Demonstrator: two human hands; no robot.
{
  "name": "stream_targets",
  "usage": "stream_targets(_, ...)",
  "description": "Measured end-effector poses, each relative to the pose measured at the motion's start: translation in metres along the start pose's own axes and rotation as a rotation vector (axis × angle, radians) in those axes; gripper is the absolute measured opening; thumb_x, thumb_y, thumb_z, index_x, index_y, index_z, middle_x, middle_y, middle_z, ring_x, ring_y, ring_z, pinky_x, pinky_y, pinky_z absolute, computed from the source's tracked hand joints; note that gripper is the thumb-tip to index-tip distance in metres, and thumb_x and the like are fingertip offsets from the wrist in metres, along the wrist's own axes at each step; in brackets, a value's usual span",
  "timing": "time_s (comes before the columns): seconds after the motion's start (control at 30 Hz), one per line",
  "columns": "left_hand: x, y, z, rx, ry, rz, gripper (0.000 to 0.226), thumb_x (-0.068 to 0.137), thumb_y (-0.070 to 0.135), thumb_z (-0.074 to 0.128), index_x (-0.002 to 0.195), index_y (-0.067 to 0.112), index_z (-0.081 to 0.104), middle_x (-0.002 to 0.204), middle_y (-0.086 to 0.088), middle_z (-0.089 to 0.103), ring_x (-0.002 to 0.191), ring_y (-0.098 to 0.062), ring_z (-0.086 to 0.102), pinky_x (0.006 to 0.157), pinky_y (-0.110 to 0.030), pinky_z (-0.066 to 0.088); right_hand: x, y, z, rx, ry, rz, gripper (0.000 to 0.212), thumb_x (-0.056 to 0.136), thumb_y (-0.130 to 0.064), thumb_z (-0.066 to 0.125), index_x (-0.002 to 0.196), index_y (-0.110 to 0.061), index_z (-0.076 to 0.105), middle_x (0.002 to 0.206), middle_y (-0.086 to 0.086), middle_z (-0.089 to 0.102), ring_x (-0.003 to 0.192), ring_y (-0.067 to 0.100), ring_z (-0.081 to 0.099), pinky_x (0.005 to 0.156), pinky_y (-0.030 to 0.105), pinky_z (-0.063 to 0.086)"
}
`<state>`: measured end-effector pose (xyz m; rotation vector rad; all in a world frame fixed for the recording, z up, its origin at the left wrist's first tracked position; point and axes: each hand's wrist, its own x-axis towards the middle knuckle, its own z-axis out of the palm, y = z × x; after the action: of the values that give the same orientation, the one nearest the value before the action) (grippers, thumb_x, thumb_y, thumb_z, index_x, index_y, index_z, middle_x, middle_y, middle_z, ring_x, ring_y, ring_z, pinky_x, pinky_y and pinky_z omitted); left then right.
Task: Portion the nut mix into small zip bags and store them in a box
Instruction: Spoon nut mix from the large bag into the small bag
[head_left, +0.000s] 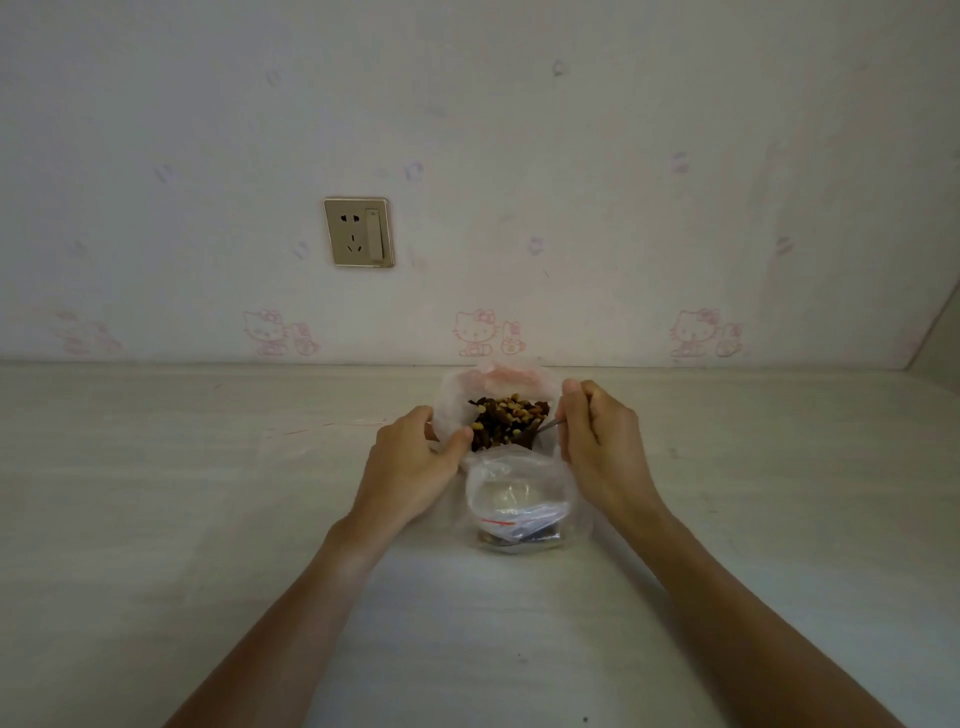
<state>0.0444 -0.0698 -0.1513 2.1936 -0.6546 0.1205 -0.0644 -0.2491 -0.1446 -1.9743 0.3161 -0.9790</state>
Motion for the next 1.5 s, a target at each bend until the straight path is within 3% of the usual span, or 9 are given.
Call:
stream_targets(0.13,-0.002,0.003,-0.001,-0.158,-0.039,0.007,0.012,0.098,0.027,0.067,0.1,0.015,0.068,0.095,0.002,0.073,0.086,-0.013,0.068,0.066,-0.022,0.047,0.003,0.003,-0.004,0.206,-0.042,0.248,0.042,0.11,-0.033,0.042,0.081,-0.011,0.062,0.058,0.0,0.063,0.048,0.013,0.053,0.044,0.021,0.041)
stream_targets(0.27,-0.007,0.008,0.0,-0.282,-0.05,-0.02,0.009,0.101,0.024,0.064,0.101,0.016,0.068,0.092,-0.003,0.075,0.085,-0.026,0.071,0.082,-0.051,0.058,0.001,0.004,-0.004,0.321,-0.127,0.448,0.037,0.11,-0.028,0.046,0.09,-0.006,0.068,0.067,0.004,0.071,0.056,0.018,0.057,0.046,0.025,0.043)
stream_targets(0.47,-0.009,0.012,0.0,-0.313,-0.047,-0.043,0.013,0.102,0.024,0.061,0.104,0.013,0.068,0.092,-0.01,0.075,0.085,-0.036,0.07,0.084,-0.06,0.057,0.002,-0.001,-0.006,0.396,-0.069,0.564,0.037,0.11,-0.031,0.045,0.093,-0.008,0.068,0.069,0.006,0.071,0.052,0.018,0.053,0.042,0.027,0.039)
stream_targets(0.57,-0.009,0.012,0.0,-0.327,-0.045,-0.055,0.016,0.101,0.028,0.062,0.104,0.013,0.068,0.093,-0.009,0.075,0.085,-0.033,0.071,0.083,-0.056,0.059,-0.001,-0.004,-0.007,0.506,-0.034,0.638,0.036,0.11,-0.031,0.044,0.094,-0.006,0.066,0.07,0.01,0.069,0.053,0.019,0.052,0.046,0.03,0.036)
stream_targets(0.7,-0.005,0.006,-0.002,-0.289,-0.007,-0.066,0.019,0.097,0.038,0.068,0.101,0.02,0.07,0.093,0.005,0.076,0.087,-0.016,0.073,0.08,-0.036,0.059,-0.002,-0.008,-0.011,0.61,0.013,0.641,0.035,0.11,-0.031,0.045,0.096,-0.005,0.065,0.065,0.007,0.067,0.047,0.015,0.052,0.038,0.022,0.036)
stream_targets(0.83,-0.005,0.0,-0.009,-0.125,0.03,-0.136,0.042,0.087,0.063,0.07,0.102,0.025,0.06,0.087,0.01,0.071,0.081,-0.01,0.07,0.071,-0.031,0.053,-0.004,-0.011,-0.014,0.568,0.024,0.574,0.036,0.111,-0.031,0.043,0.093,-0.006,0.064,0.063,0.006,0.066,0.045,0.013,0.052,0.037,0.021,0.034)
stream_targets(0.97,-0.007,-0.002,-0.018,-0.023,0.022,-0.143,0.052,0.08,0.074,0.068,0.077,0.023,0.063,0.061,0.007,0.071,0.062,-0.006,0.067,0.062,-0.031,0.049,-0.005,-0.01,-0.017,0.476,0.024,0.506,0.038,0.111,-0.033,0.042,0.093,-0.007,0.062,0.064,0.005,0.066,0.044,0.016,0.052,0.038,0.025,0.031)
stream_targets(1.27,-0.015,0.007,-0.028,-0.038,-0.306,-0.069,0.059,0.08,0.081,0.062,0.066,0.024,0.074,0.063,0.005,0.075,0.059,-0.009,0.072,0.082,-0.036,0.06,-0.005,-0.02,-0.03,0.488,0.002,0.477,0.038,0.111,-0.033,0.041,0.095,-0.006,0.063,0.069,0.009,0.067,0.051,0.021,0.056,0.041,0.028,0.034)
stream_targets(1.5,-0.02,0.016,-0.027,-0.135,-0.393,-0.078,0.025,0.089,0.051,0.076,0.075,0.031,0.081,0.061,0.003,0.075,0.059,-0.006,0.073,0.069,-0.021,0.05,-0.015,-0.04,-0.052,0.518,-0.049,0.406,0.039,0.11,-0.035,0.044,0.089,-0.009,0.064,0.071,0.01,0.066,0.052,0.023,0.058,0.04,0.028,0.036)
